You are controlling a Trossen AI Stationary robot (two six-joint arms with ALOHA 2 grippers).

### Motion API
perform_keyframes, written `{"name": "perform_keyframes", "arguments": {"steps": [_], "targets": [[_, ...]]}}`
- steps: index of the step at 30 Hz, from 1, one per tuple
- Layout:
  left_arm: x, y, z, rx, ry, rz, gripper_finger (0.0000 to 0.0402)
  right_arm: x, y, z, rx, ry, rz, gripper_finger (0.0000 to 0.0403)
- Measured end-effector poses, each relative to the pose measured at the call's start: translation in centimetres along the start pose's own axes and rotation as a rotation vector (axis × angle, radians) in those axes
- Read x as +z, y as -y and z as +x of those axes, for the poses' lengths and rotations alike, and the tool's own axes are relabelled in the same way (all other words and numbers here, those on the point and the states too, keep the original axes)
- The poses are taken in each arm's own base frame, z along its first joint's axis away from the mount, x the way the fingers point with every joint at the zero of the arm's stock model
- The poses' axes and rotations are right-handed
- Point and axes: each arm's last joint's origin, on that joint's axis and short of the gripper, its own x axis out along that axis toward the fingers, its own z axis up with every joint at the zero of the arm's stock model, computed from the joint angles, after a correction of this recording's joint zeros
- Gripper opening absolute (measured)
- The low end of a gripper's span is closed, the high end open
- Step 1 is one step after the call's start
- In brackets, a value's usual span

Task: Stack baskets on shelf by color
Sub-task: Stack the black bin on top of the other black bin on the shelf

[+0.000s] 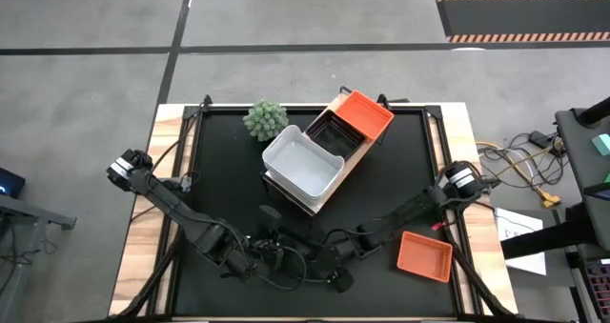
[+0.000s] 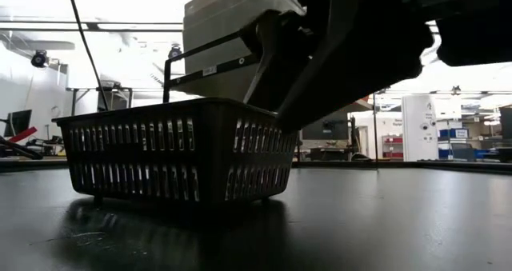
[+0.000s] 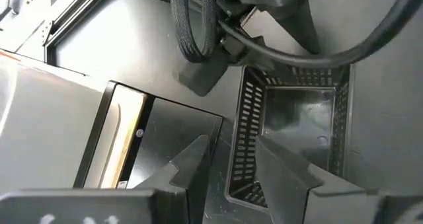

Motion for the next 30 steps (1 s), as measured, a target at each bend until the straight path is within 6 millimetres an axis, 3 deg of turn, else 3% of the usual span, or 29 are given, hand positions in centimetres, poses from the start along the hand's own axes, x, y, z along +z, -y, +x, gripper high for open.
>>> {"name": "perform_keyframes", "arguments": {"steps": [5, 11, 17, 23, 27, 30], "targets": [[0.0, 0.0, 0.0, 0.002, -0.002, 0.009, 0.0107, -0.4, 0.7, 0.5, -0.007, -0.006, -0.017, 0.0134], [0.0, -0.4, -0.2, 0.084, 0.001, 0.109, 0.0107, -0.5, 0.7, 0.6, 0.0, -0.01, -0.108, 0.0023], [0.5, -2.1, -2.1, 0.273, 0.033, 0.192, 0.0107, 0.0, -0.3, -0.5, 0.025, -0.014, -0.161, 0.0011], [0.4, -4.0, -4.7, 0.348, 0.124, 0.1, 0.0107, 0.7, -3.0, -5.6, 0.184, -0.108, -0.162, 0.001], [0.7, -4.8, -6.0, 0.355, 0.2, 0.027, 0.0107, 1.7, -4.9, -10.9, 0.231, -0.087, -0.24, 0.0009], [0.9, -5.3, -6.7, 0.362, 0.247, -0.013, 0.0107, 3.0, -6.1, -15.3, 0.233, 0.048, -0.354, 0.0009]]}}
